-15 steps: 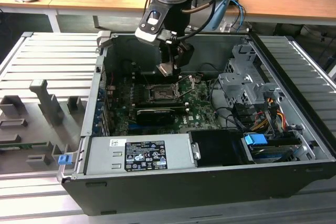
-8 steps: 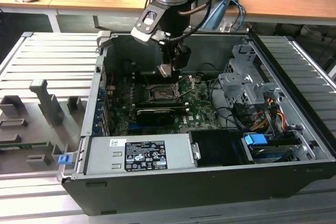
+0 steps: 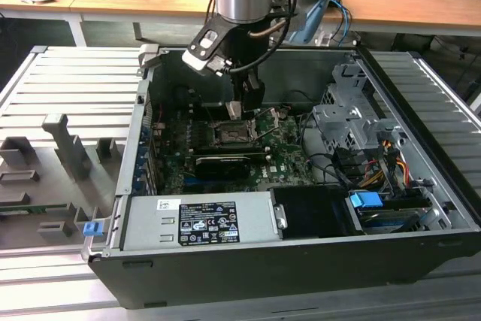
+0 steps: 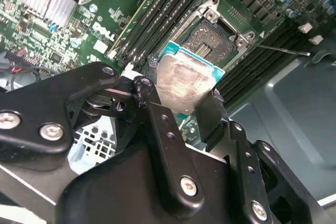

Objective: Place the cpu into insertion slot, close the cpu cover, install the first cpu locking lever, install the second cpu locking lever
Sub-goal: 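Place the cpu into insertion slot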

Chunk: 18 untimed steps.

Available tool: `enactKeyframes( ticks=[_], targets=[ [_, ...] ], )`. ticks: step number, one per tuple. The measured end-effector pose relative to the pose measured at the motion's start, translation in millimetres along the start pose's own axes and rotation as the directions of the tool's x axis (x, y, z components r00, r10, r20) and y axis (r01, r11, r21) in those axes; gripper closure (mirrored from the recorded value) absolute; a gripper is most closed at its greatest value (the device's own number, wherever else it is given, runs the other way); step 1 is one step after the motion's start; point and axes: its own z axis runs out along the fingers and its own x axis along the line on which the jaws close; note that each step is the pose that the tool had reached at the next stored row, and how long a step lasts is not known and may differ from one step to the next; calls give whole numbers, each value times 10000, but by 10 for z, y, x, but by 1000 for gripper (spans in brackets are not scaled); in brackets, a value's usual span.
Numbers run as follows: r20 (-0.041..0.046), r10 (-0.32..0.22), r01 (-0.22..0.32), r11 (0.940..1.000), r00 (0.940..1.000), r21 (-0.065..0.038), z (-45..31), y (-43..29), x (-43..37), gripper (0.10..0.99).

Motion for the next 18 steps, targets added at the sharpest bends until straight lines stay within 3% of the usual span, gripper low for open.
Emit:
enactKeyframes(
  ticks=[4, 14, 18],
  targets=[
    [90, 1039, -1039, 9946, 9945, -18, 50, -5, -1, 553],
    [94, 1106, -1106, 9939, 9938, -21, 100, -26, 11, 553],
    [130, 1549, -1549, 9879, 9878, -32, 111, -38, 18, 553]
  ],
)
